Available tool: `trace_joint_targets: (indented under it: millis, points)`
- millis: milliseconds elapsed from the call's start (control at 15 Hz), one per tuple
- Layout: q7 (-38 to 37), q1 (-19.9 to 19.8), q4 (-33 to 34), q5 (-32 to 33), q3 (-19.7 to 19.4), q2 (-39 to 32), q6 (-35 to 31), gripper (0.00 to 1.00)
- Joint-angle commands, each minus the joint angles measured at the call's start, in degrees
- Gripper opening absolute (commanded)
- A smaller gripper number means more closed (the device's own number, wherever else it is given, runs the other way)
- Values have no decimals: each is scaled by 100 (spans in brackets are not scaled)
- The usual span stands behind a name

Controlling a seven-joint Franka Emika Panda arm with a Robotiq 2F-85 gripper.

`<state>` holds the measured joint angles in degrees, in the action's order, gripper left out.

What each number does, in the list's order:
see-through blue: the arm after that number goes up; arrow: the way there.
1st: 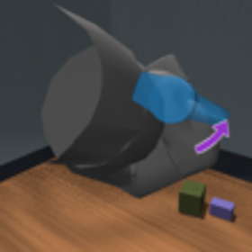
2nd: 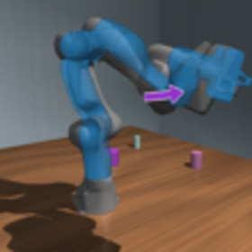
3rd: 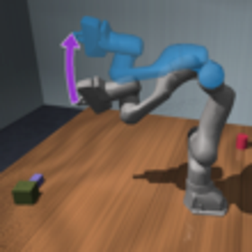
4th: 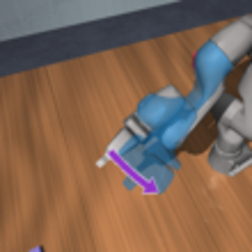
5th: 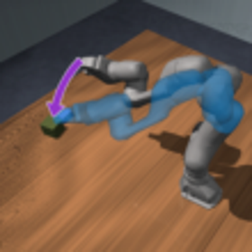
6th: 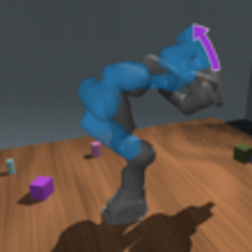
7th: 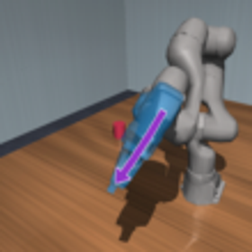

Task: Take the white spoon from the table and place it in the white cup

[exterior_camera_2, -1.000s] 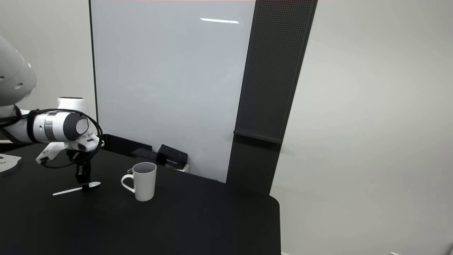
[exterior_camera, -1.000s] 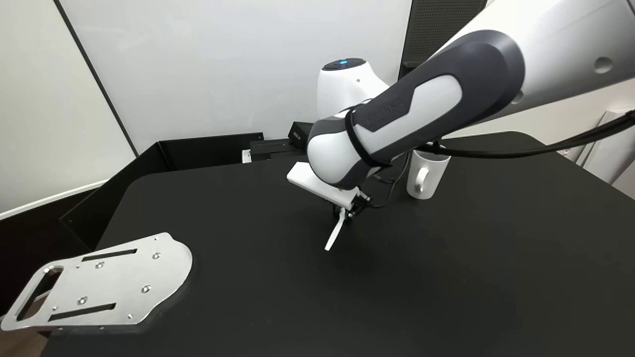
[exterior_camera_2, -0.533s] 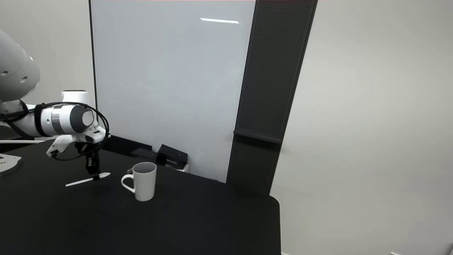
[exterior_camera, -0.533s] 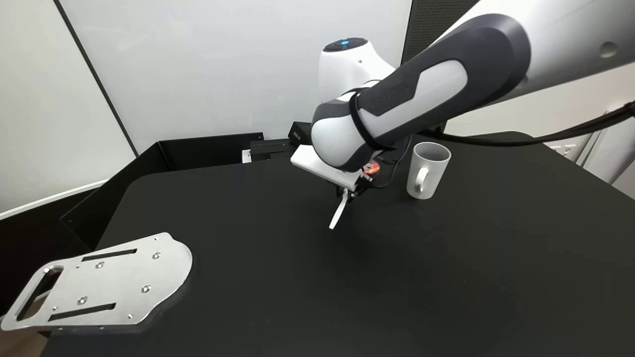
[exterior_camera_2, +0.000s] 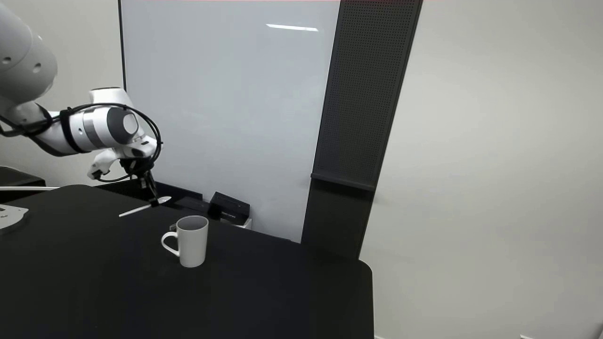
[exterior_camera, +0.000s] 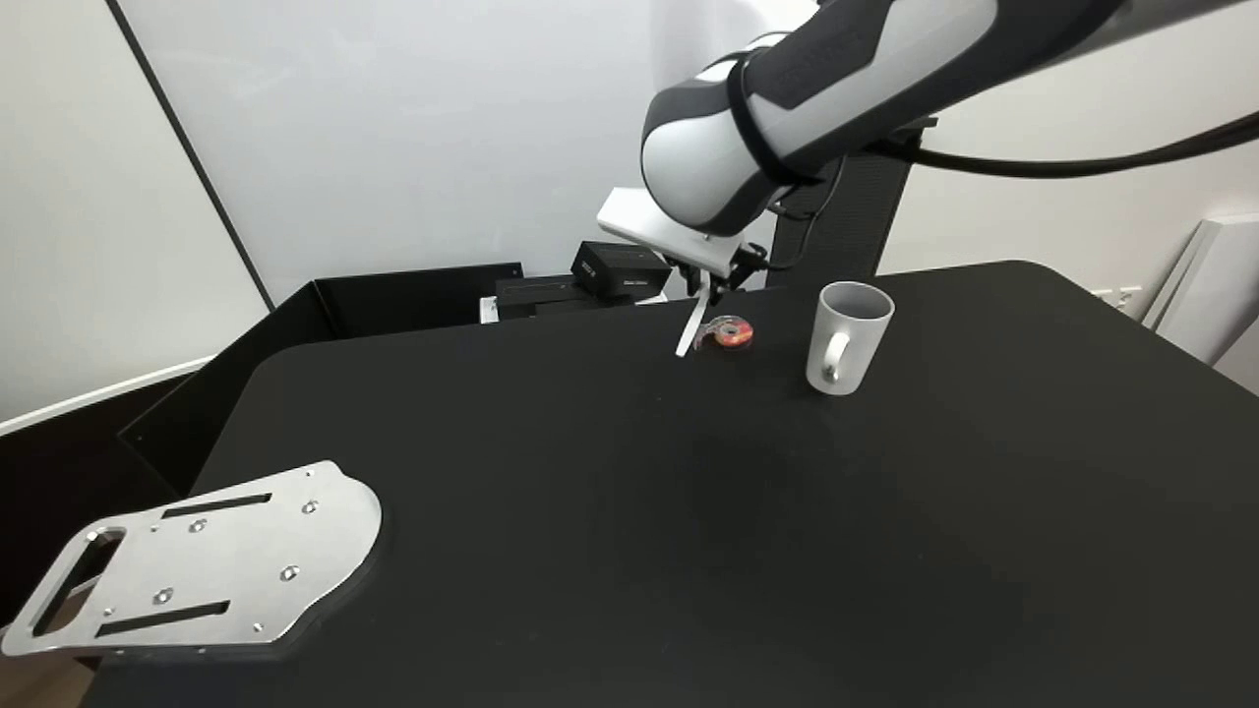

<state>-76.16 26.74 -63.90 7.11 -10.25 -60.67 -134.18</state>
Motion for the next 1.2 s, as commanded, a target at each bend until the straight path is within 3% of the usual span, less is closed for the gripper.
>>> trace_joint_targets:
  millis: [0, 400, 533, 1133]
  points:
    - [4, 143, -247, 413, -393, 431, 102, 7]
    - [23, 174, -803, 944, -869, 995, -149, 7]
    - [-87, 45, -986, 1319, -777, 1156, -206, 7]
    - [-1112, 368, -2176, 2868, -1522, 1502, -1793, 7]
